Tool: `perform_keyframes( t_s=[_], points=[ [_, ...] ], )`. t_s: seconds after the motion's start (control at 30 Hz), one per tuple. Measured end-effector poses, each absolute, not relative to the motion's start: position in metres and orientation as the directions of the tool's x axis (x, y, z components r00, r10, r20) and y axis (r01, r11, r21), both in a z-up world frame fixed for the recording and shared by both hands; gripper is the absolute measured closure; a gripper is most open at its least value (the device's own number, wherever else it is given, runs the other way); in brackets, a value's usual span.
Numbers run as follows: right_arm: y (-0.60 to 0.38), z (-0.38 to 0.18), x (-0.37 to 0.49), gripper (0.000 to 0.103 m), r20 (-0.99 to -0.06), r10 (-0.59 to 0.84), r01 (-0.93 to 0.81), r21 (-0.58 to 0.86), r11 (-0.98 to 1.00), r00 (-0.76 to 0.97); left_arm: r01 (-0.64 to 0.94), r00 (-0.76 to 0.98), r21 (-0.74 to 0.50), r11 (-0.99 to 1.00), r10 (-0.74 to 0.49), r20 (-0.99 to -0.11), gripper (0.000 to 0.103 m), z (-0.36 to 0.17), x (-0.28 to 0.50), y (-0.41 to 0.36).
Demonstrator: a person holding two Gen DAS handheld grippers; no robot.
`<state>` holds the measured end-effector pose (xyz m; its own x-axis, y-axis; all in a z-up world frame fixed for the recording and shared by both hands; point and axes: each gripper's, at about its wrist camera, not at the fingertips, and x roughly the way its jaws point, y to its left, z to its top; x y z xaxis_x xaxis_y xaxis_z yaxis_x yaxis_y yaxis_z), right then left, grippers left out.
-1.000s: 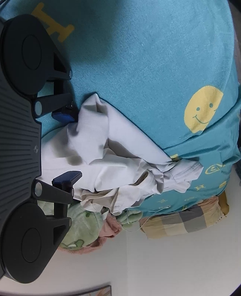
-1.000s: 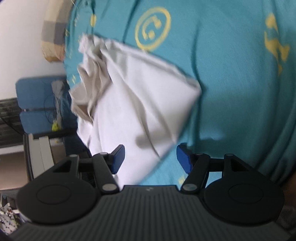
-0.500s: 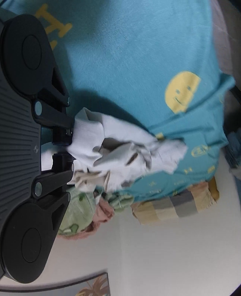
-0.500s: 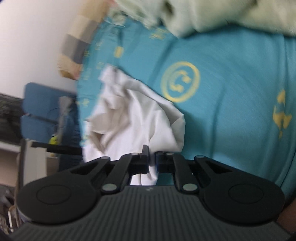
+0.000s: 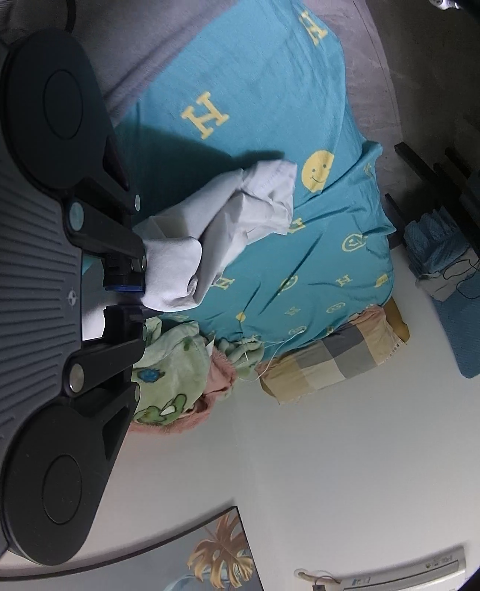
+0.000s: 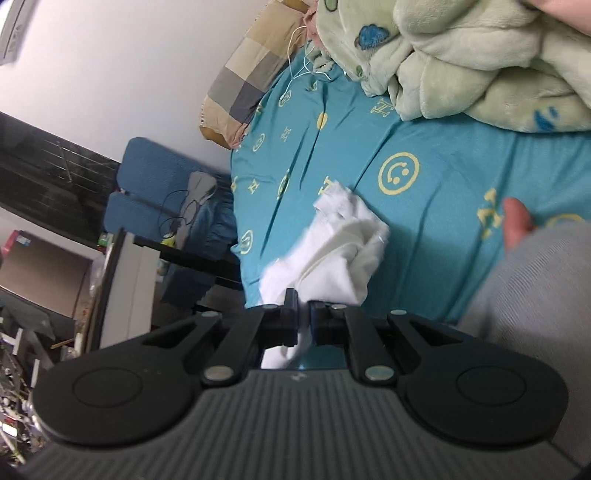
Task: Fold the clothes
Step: 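Grasp the folded edge with both grippers and fold the shirt over again, then release the shirt and smooth the folded bundle with both open grippers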
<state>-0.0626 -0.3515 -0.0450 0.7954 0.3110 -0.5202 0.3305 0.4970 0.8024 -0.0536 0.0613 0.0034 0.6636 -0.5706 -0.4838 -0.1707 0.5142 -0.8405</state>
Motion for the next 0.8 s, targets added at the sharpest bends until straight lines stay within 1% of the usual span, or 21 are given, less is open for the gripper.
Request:
perform_keyframes(
  t_s=[0.13, 0.23, 0.33, 0.47, 0.63, 0.73, 0.8],
  points=[
    [-0.352, -0.048, -0.039, 0.094, -0.520, 0.312, 0.345, 0.811, 0.473, 0.795, -0.189, 0.662, -0.839, 0.511, -0.565, -0.493, 0.096, 0.005, -0.032, 0.062],
    [-0.351, -0.051, -0.002, 0.094, -0.525, 0.304, 0.354, 0.808, 0.471, 0.795, -0.202, 0.660, -0.835, 0.512, -0.559, -0.503, 0.095, -0.003, 0.012, 0.057],
    [-0.351, -0.062, 0.047, 0.093, -0.544, 0.296, 0.374, 0.798, 0.473, 0.785, -0.216, 0.658, -0.812, 0.542, -0.534, -0.531, 0.095, -0.017, 0.066, 0.051],
    [-0.352, -0.095, 0.118, 0.093, -0.581, 0.300, 0.412, 0.780, 0.472, 0.757, -0.219, 0.650, -0.757, 0.616, -0.486, -0.584, 0.095, -0.050, 0.135, 0.039],
    [-0.351, -0.145, 0.185, 0.092, -0.661, 0.290, 0.455, 0.712, 0.535, 0.693, -0.177, 0.602, -0.675, 0.716, -0.465, -0.650, 0.095, -0.106, 0.206, 0.028],
    [-0.349, -0.169, 0.210, 0.092, -0.706, 0.285, 0.458, 0.661, 0.594, 0.649, -0.157, 0.572, -0.643, 0.749, -0.462, -0.678, 0.095, -0.136, 0.229, 0.025],
    [-0.348, -0.175, 0.217, 0.092, -0.718, 0.279, 0.460, 0.646, 0.610, 0.638, -0.162, 0.559, -0.635, 0.756, -0.460, -0.690, 0.095, -0.147, 0.233, 0.025]
  ],
)
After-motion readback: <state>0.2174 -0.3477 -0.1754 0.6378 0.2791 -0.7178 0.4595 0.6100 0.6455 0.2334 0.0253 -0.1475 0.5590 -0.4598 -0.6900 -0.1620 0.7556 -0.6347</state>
